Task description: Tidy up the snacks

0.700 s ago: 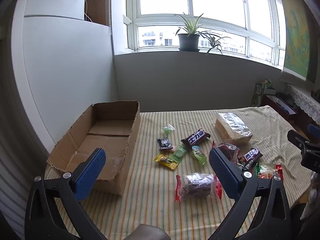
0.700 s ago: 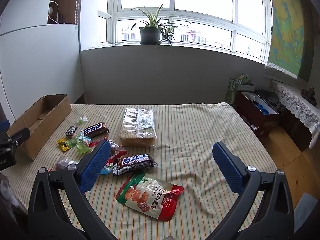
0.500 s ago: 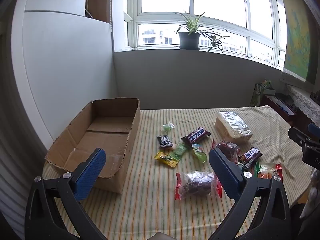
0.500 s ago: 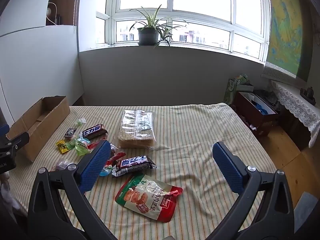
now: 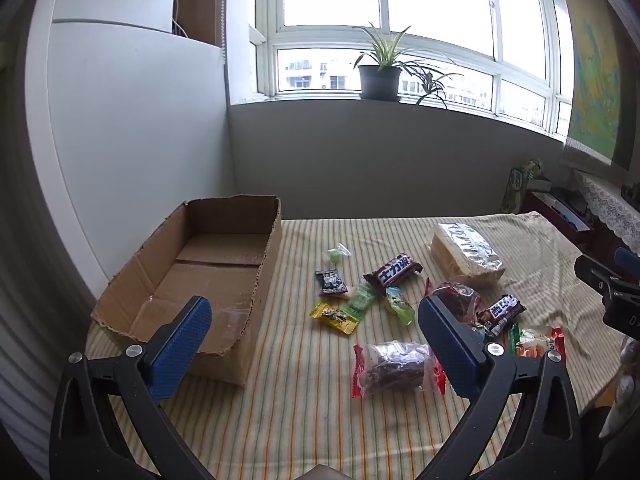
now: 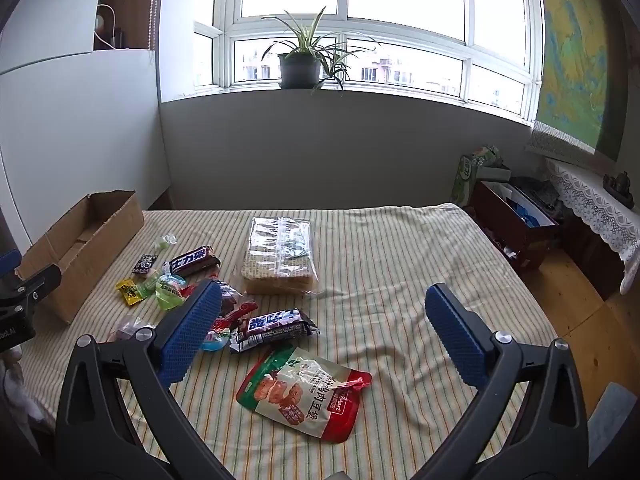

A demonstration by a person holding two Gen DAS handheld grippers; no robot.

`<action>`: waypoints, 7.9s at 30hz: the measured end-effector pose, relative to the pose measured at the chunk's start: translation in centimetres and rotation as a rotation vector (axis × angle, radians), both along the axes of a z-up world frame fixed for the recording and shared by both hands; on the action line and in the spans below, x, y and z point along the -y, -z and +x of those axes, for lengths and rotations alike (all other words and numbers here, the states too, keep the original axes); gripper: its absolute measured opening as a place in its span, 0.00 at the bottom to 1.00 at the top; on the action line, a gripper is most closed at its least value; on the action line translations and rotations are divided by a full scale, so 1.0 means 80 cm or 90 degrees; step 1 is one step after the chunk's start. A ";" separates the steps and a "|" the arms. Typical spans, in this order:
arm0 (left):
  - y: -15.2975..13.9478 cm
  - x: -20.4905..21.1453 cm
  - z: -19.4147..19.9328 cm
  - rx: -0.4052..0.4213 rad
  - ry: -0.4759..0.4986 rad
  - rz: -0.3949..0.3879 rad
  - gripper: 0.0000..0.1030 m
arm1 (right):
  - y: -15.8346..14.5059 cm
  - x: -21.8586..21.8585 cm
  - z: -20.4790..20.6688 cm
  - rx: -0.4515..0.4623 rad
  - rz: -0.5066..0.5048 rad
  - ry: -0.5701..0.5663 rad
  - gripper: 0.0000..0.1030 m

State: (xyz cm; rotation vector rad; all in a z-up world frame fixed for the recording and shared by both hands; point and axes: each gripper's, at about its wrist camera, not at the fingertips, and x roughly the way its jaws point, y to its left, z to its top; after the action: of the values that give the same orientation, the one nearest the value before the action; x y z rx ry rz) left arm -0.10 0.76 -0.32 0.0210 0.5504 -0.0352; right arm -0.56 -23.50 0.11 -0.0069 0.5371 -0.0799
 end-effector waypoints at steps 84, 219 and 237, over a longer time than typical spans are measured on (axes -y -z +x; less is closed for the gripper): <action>0.026 -0.001 0.005 -0.069 0.048 -0.003 0.86 | 0.014 0.039 0.002 -0.087 -0.009 -0.042 1.00; 0.015 -0.044 0.067 -0.134 0.074 -0.098 0.49 | -0.019 -0.077 0.152 -0.263 -0.001 -0.426 0.58; 0.027 -0.158 0.082 -0.126 -0.078 -0.119 0.50 | -0.018 -0.308 0.241 -0.253 -0.045 -0.547 0.59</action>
State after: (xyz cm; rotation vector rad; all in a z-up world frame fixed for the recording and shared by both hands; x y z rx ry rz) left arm 6.44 13.38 -2.49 -0.2000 0.7433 0.0305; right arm 18.75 1.14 1.55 -0.3263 0.8890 0.7547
